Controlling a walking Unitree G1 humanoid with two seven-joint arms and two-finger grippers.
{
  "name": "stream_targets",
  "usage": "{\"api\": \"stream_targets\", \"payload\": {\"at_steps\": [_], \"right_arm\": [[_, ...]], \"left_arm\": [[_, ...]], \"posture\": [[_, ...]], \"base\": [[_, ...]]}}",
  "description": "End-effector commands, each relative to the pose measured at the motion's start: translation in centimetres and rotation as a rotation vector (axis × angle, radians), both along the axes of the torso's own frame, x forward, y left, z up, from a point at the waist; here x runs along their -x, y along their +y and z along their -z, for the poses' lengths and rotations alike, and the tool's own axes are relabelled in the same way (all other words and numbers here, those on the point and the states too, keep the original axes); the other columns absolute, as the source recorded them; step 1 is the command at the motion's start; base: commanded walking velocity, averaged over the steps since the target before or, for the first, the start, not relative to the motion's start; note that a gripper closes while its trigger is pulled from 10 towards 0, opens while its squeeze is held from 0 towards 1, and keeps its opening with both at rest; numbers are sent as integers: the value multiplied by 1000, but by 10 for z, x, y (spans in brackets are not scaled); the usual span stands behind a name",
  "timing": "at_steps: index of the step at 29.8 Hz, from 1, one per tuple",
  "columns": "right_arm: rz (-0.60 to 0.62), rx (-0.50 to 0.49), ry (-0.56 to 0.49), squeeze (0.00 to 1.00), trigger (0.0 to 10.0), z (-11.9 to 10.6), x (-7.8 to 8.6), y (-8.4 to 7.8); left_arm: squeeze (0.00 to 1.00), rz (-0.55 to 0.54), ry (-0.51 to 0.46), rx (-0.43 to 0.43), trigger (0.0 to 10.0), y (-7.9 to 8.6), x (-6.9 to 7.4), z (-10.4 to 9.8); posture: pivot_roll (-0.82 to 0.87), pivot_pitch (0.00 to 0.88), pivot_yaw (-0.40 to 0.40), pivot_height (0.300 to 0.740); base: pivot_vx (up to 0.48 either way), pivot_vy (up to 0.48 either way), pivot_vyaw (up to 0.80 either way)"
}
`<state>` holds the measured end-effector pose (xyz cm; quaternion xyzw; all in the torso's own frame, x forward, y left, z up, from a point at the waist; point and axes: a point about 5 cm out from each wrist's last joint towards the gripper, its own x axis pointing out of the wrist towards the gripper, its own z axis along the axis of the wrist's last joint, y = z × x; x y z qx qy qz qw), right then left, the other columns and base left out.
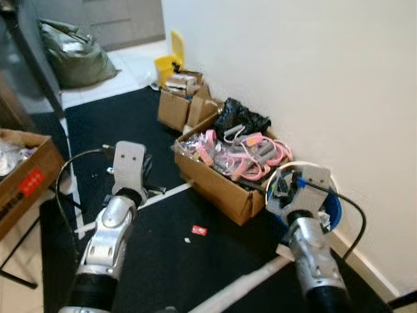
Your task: Picking trash to rubbish bin
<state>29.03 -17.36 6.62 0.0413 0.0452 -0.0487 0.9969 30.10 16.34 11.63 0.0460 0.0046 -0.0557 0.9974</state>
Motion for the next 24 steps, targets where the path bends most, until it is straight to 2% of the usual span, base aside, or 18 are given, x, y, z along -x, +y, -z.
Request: {"api": "stream_targets", "payload": {"at_steps": [1, 13, 24], "right_arm": [[-8, 31, 14, 0, 10000, 1, 0, -2], [-45, 75, 15, 0, 10000, 1, 0, 3], [-52, 85, 8, 0, 10000, 0, 0, 4]], "left_arm": [[0, -2, 8, -6, 10000, 1, 1, 1], [0, -1, 7, -9, 10000, -1, 2, 1], [0, -3, 9, -11, 10000, 0, 3, 1]], "posture": [[19, 21, 37, 740], [20, 26, 35, 740], [24, 29, 35, 740]], "base": [[322, 0, 0], [322, 0, 0], [319, 0, 544]]}}
